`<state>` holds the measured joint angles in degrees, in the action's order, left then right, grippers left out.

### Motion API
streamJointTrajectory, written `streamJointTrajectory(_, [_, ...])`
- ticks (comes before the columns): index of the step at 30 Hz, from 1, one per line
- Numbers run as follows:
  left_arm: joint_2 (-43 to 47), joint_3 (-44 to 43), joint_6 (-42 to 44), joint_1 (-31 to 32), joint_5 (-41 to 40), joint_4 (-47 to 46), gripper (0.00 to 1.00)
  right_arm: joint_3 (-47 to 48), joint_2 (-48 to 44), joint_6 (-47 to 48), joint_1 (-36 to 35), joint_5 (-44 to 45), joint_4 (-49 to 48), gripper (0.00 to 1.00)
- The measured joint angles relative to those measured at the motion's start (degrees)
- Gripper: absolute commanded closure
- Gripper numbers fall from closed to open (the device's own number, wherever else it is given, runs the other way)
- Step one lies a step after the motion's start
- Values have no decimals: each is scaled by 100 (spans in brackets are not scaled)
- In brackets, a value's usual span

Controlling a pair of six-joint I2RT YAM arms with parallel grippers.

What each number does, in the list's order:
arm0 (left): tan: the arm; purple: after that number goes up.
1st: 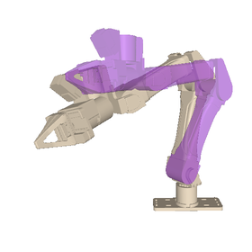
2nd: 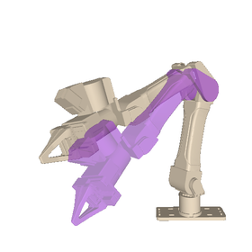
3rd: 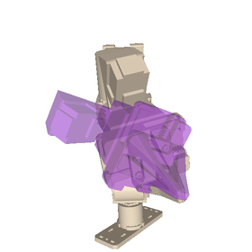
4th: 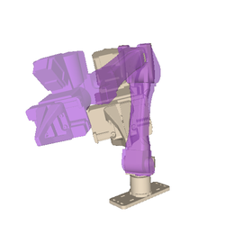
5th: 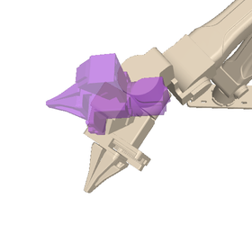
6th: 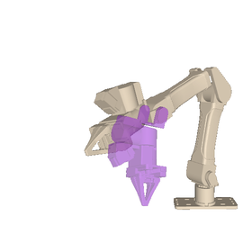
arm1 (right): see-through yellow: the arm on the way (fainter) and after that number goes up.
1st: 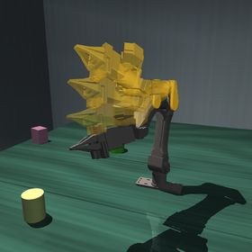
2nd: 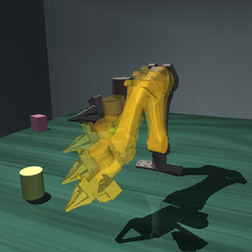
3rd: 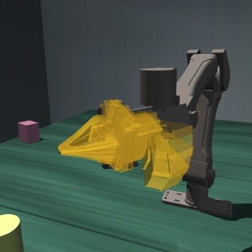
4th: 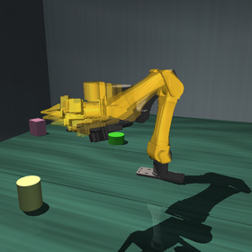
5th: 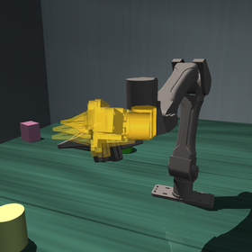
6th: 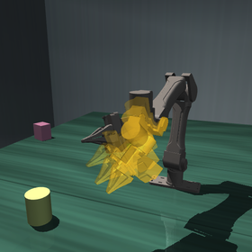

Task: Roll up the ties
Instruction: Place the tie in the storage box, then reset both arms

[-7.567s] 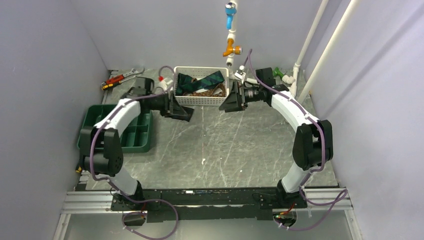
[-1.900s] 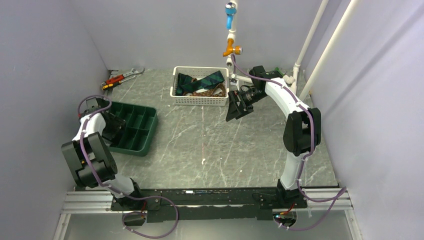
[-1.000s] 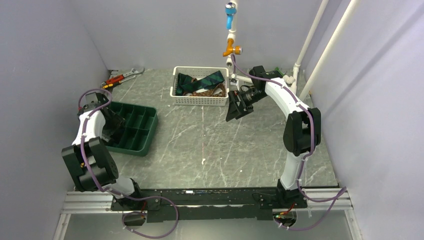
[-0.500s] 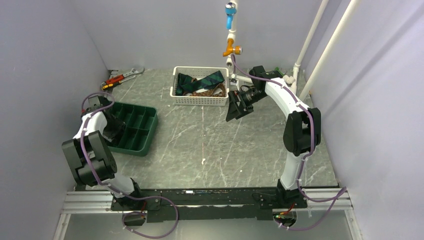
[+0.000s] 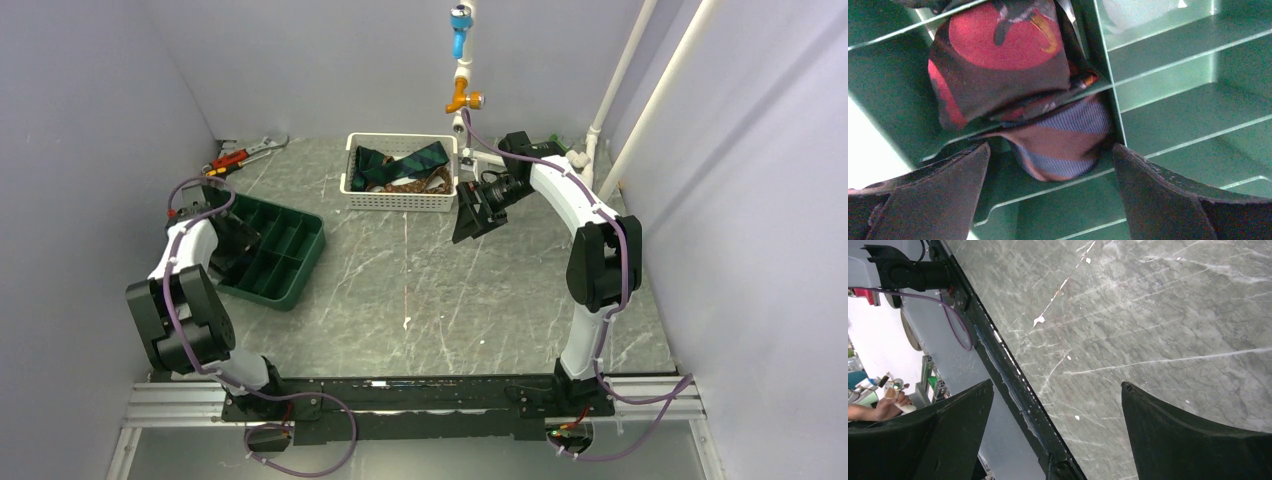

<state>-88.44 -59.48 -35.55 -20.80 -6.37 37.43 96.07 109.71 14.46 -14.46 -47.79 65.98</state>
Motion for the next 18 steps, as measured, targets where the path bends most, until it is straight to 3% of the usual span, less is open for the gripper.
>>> streamJointTrajectory(10, [619,-505,68,254,-55,612,1,37,0,57,2,0,33,0])
streamJointTrajectory(18, [662,-1687,1121,492,-76,745,1,385,0,61,129,87,22,0])
